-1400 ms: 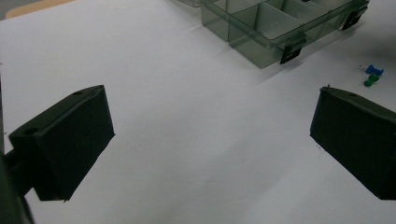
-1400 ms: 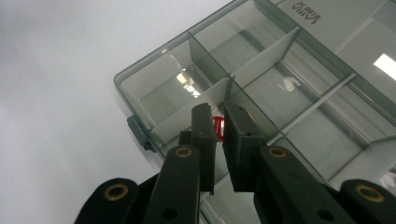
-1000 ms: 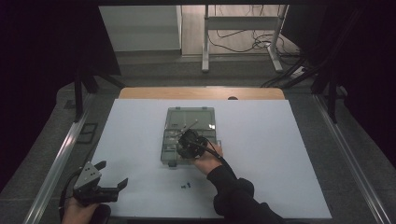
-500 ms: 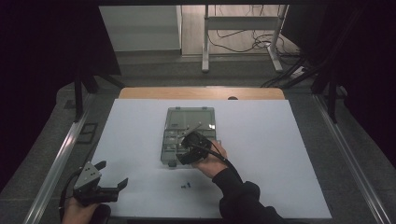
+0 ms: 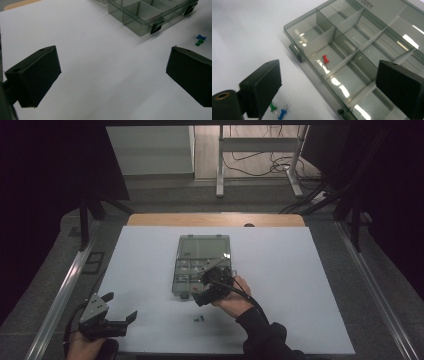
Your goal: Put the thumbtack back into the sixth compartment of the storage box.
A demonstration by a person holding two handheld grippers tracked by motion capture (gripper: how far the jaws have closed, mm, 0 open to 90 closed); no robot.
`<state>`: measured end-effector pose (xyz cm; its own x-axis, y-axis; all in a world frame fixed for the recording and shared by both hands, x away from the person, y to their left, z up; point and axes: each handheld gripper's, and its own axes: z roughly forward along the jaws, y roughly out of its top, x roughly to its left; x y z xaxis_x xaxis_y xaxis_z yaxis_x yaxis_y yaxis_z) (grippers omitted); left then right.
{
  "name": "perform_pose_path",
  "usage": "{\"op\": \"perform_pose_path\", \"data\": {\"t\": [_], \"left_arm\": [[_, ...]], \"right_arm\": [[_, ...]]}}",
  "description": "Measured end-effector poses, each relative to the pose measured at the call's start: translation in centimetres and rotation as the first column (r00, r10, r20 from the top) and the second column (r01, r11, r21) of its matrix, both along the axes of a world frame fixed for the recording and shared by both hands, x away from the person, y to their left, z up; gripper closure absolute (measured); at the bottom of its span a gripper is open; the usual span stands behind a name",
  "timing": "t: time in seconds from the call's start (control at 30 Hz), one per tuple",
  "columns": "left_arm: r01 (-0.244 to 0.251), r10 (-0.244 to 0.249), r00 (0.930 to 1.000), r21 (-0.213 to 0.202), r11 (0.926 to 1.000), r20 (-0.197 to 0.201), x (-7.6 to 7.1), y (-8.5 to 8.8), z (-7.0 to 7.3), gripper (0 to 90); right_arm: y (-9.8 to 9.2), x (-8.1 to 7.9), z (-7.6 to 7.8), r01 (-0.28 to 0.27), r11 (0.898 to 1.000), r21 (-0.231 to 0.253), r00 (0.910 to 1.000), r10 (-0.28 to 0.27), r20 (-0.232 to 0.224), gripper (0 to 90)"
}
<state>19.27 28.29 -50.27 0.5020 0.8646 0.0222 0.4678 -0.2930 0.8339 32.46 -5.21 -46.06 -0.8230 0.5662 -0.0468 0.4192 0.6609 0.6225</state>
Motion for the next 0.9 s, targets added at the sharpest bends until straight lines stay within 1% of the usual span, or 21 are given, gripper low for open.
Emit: {"op": "perform_pose_path", "data": {"t": [0.1,0.2,0.3,0.37,0.43,0.5,0.57,0.63,0.73,0.8,0.9], "left_arm": [[-0.002,0.002,1.0,-0.002,1.0,-0.001,0.0,0.0,0.0,0.0],[-0.002,0.002,1.0,-0.001,1.0,-0.001,0.0,0.0,0.0,0.0],[-0.002,0.002,1.0,0.0,1.0,-0.002,0.0,0.0,0.0,0.0],[-0.002,0.002,1.0,0.0,1.0,-0.001,0.0,0.0,0.0,0.0],[-0.002,0.002,1.0,0.0,1.0,-0.001,0.0,0.0,0.0,0.0],[-0.002,0.002,1.0,0.0,1.0,-0.001,0.0,0.0,0.0,0.0],[-0.002,0.002,1.0,-0.001,1.0,-0.001,0.0,0.0,0.0,0.0],[-0.002,0.002,1.0,-0.002,1.0,0.0,0.0,0.0,0.0,0.0],[-0.001,0.001,1.0,-0.001,1.0,0.0,0.0,0.0,0.0,0.0],[-0.001,0.001,1.0,-0.001,1.0,0.0,0.0,0.0,0.0,0.0],[-0.001,0.001,1.0,-0.003,1.0,-0.001,0.0,0.0,0.0,0.0]], "right_arm": [[-0.4,-0.4,-0.1,0.007,1.0,0.004,0.9998,-0.007,-0.017,1.9],[-0.7,-0.8,-0.4,0.017,1.0,-0.017,0.9994,-0.018,-0.03,0.0],[-1.0,-1.1,-0.6,0.038,0.999,-0.031,0.9982,-0.04,-0.045,0.0],[-1.2,-1.4,-0.8,0.037,0.999,-0.035,0.9976,-0.039,-0.057,0.6],[-1.2,-1.7,-1.1,0.036,0.998,-0.05,0.9972,-0.039,-0.064,2.7],[-1.2,-1.9,-1.4,0.038,0.998,-0.06,0.9972,-0.041,-0.062,7.4],[-1.3,-2.1,-1.7,0.033,0.998,-0.06,0.9968,-0.037,-0.071,11.2],[-1.3,-2.3,-2.0,0.033,0.997,-0.072,0.9964,-0.038,-0.076,14.8],[-1.1,-2.8,-2.6,0.012,0.996,-0.083,0.9952,-0.02,-0.096,22.6],[-1.0,-3.1,-2.9,0.004,0.996,-0.094,0.9951,-0.013,-0.098,28.0],[-0.8,-3.4,-3.2,-0.013,0.995,-0.094,0.9936,0.003,-0.113,39.3]]}}
